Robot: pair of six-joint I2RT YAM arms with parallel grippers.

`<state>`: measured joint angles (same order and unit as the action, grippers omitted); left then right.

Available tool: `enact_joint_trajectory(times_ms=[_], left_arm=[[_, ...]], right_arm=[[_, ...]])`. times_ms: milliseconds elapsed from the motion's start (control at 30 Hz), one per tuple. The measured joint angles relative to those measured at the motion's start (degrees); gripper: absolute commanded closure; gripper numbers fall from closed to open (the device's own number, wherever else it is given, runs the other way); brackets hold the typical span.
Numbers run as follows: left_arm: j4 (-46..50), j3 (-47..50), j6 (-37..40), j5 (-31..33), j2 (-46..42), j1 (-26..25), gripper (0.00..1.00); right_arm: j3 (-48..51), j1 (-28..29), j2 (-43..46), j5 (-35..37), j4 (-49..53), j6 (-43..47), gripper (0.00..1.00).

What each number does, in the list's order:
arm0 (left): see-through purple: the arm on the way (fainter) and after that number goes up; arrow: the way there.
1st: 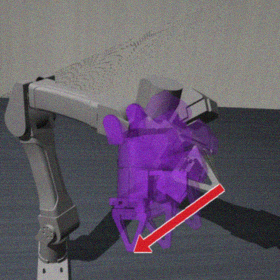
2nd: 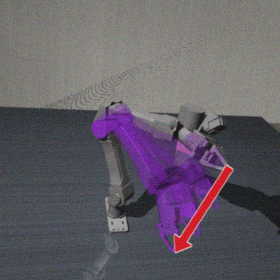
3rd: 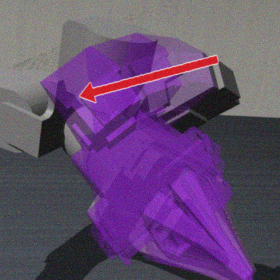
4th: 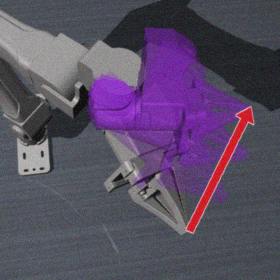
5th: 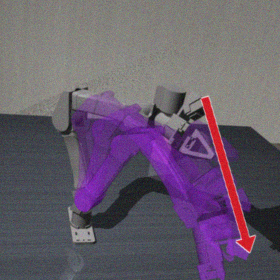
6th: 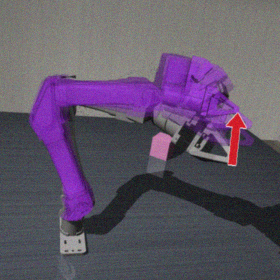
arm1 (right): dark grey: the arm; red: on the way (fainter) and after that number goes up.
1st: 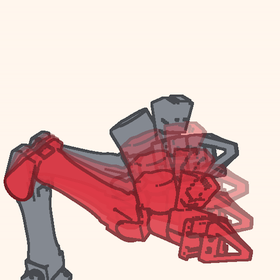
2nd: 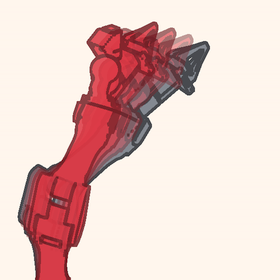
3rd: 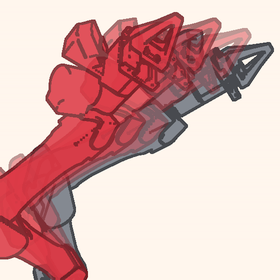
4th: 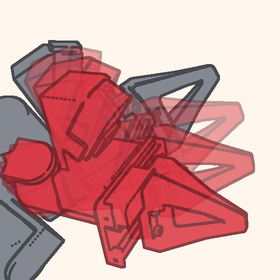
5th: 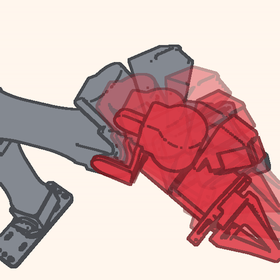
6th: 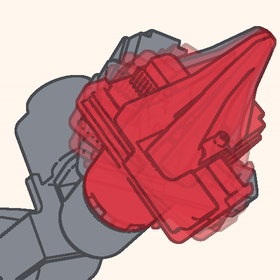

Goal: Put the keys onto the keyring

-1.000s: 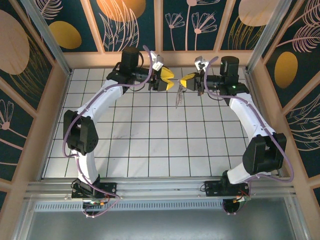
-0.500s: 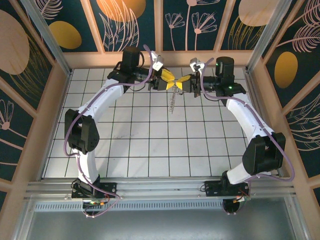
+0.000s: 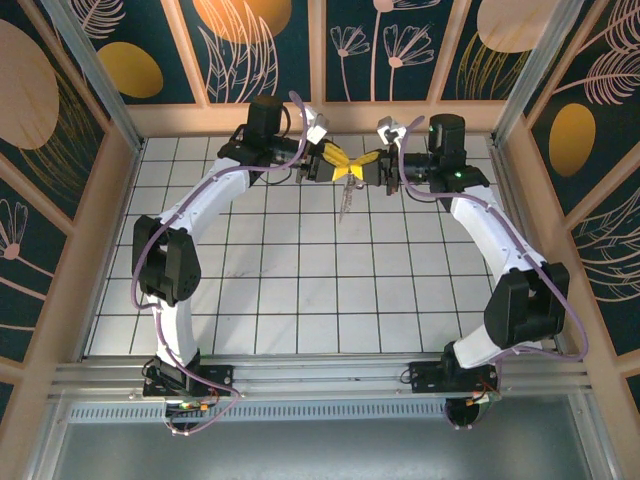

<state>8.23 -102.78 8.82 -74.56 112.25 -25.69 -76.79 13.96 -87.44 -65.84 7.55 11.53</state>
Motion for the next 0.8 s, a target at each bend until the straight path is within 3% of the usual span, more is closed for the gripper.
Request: enact_joint_trajectory(times_ms=[467,800], left_arm=[[2.91,0.0,1.9,-1.03,0.44,0.0,0.77],[3.65,0.0,3.23,-1.46,0.76,0.26,0.98]], right_arm=[[-0.11,0.39,-0.52,1.33,-0.02,-0.02,1.0],[-0.11,0.57,-0.61,1.22,-0.83,-0.24,1.0]])
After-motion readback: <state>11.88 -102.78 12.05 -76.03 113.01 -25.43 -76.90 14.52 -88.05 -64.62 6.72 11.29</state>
